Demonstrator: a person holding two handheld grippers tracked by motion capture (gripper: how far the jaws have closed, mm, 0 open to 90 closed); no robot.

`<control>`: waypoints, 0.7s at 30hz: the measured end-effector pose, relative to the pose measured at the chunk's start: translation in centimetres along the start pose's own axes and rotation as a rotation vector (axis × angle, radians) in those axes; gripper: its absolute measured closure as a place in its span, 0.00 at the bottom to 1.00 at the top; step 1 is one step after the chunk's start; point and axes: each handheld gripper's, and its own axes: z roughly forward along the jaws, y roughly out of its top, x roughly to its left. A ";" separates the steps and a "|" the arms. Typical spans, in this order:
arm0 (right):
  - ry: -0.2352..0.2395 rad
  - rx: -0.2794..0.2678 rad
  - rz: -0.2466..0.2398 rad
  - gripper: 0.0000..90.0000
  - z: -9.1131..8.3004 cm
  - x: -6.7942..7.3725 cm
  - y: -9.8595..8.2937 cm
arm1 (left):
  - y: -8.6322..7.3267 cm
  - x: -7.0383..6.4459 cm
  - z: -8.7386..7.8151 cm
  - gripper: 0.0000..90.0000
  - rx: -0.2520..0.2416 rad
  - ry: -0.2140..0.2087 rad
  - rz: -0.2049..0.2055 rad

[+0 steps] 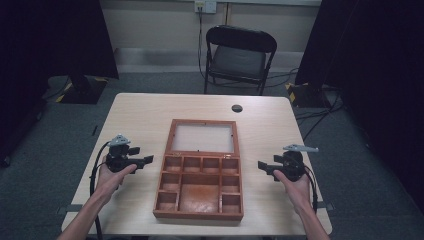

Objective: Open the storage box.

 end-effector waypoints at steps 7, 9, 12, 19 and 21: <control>-0.063 0.079 -0.025 0.19 -0.9 0.4 -2.6 | -2.0 0.3 -1.4 0.25 0.063 0.030 0.017; -0.086 0.088 -0.024 0.18 -1.1 0.4 -2.9 | -2.5 0.2 -1.7 0.25 0.091 0.039 0.026; -0.103 0.102 -0.022 0.18 -1.5 0.2 -3.7 | -3.3 -0.1 -1.8 0.23 0.109 0.056 0.026; -0.162 0.158 -0.068 0.18 -0.8 0.5 -5.1 | -4.4 -0.7 -1.4 0.23 0.132 0.099 0.060; -0.183 0.145 -0.074 0.17 -0.8 0.5 -5.2 | -4.7 -1.0 -1.0 0.23 0.163 0.124 0.109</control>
